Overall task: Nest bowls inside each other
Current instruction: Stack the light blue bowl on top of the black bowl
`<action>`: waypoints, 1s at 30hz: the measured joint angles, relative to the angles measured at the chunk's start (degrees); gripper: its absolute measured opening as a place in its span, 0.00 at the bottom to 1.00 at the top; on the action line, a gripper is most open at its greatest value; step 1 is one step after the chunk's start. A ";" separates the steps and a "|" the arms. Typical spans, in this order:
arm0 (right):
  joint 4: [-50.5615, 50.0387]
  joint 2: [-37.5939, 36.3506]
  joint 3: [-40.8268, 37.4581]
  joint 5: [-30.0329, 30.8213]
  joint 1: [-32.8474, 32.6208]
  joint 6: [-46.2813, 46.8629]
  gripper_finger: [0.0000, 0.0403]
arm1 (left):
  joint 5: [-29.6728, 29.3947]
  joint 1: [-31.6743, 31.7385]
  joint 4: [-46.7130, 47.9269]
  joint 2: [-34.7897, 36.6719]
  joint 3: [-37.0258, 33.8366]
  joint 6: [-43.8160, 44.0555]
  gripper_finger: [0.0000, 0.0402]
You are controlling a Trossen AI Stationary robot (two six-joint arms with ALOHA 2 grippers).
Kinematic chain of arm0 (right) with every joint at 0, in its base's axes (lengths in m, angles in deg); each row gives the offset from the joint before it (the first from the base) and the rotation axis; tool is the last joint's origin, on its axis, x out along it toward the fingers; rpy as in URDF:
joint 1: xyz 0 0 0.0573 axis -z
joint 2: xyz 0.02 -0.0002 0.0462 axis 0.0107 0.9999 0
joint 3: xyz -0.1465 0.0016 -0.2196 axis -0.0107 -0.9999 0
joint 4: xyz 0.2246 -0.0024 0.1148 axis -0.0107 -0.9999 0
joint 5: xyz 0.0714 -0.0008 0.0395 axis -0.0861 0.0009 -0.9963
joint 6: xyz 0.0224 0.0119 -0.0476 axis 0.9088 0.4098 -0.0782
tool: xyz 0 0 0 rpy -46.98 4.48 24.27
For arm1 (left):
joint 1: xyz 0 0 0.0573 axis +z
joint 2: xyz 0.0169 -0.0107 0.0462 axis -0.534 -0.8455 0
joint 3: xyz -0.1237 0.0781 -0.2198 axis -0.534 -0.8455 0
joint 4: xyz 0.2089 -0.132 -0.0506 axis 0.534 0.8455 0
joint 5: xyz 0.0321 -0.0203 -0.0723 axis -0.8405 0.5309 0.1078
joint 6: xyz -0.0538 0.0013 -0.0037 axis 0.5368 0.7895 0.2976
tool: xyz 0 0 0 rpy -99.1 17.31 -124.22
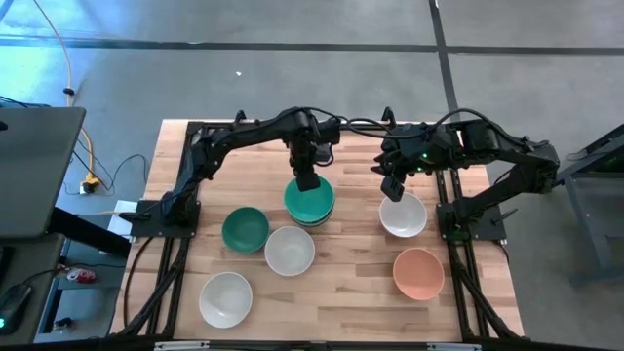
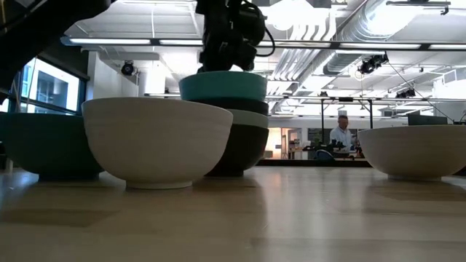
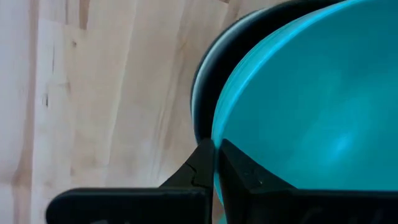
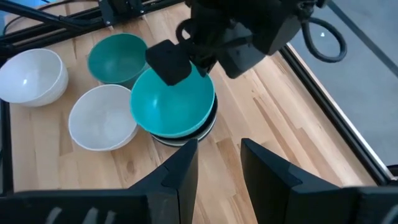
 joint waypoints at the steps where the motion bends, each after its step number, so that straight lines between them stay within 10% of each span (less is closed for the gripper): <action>1: -0.01 0.00 0.00 -0.15 -0.02 0.02 0.28 | -0.01 0.02 -0.10 -0.22 0.00 -0.02 0.00; 30: -0.01 0.01 0.00 0.22 -4.21 2.87 0.28 | 0.16 -1.79 -3.40 -3.15 0.02 0.43 0.00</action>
